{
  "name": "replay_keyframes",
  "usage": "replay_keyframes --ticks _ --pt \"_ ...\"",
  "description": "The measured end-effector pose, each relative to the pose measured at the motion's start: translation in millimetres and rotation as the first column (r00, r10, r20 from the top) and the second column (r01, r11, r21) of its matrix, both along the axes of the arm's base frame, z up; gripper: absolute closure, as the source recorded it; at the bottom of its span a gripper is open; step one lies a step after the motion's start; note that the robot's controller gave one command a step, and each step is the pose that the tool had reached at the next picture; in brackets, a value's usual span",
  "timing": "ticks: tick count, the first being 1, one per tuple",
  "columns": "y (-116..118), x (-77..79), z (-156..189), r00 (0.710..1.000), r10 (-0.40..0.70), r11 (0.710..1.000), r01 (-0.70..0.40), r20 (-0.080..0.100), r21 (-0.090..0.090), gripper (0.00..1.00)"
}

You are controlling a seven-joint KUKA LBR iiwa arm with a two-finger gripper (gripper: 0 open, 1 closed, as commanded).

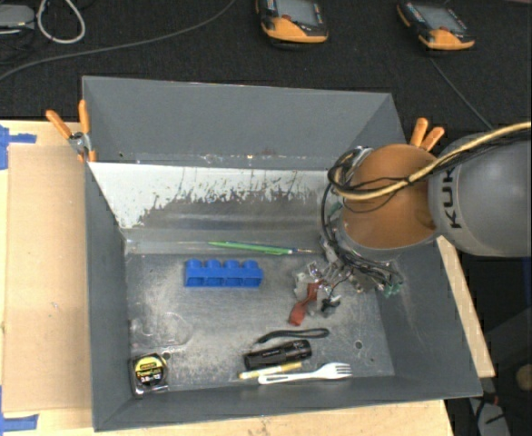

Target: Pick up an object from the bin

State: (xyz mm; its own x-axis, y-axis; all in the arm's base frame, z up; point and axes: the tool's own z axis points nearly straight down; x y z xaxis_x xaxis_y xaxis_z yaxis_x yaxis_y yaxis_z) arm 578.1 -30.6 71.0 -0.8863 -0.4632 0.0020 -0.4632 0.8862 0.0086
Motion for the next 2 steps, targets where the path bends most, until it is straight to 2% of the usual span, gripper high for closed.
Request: replay_keyframes --ticks 2 --pt "0.8 -0.7 20.4 1.0 -0.004 1.0 0.004 -0.001 0.001 1.0"
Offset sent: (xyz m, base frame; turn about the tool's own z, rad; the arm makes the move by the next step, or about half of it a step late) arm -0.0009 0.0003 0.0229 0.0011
